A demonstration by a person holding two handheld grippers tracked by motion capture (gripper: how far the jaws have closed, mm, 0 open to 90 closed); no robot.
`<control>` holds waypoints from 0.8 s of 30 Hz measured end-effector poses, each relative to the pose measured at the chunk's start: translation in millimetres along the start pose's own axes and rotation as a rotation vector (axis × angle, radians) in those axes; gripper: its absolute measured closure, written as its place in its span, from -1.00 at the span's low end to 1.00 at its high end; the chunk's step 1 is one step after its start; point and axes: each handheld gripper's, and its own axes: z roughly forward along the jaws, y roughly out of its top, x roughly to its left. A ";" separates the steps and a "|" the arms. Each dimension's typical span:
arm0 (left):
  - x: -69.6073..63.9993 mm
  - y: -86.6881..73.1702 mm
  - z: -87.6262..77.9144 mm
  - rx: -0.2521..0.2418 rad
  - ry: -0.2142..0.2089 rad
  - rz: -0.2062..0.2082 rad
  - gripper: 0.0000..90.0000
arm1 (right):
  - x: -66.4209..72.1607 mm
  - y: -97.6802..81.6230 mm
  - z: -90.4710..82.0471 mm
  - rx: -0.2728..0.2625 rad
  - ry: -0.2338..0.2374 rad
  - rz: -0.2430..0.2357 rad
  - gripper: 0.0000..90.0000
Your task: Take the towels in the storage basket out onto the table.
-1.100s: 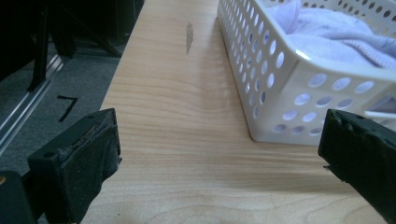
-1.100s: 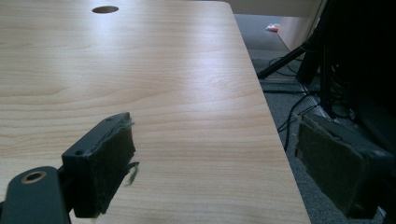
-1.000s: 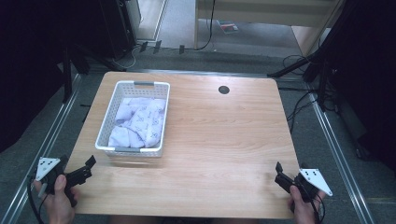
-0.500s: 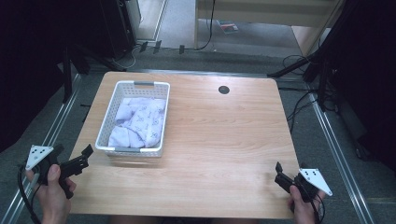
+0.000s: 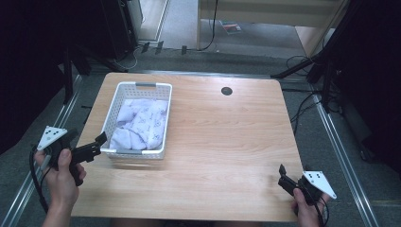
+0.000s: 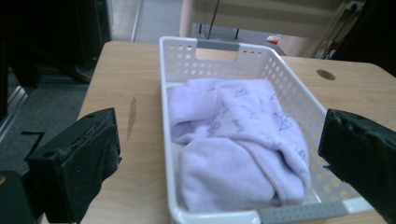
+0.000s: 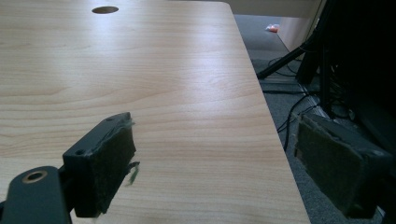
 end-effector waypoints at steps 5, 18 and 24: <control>-11.0 12.0 13.7 0.038 -0.046 0.040 -1.00 | -0.2 0.0 0.1 0.000 0.003 0.001 -0.72; -29.0 26.2 69.6 0.173 -0.120 0.031 -1.00 | -0.8 0.0 0.1 0.001 0.003 0.006 -0.72; -38.0 32.6 95.6 0.231 -0.144 0.040 -1.00 | -0.6 0.1 0.1 0.001 0.003 0.004 -0.72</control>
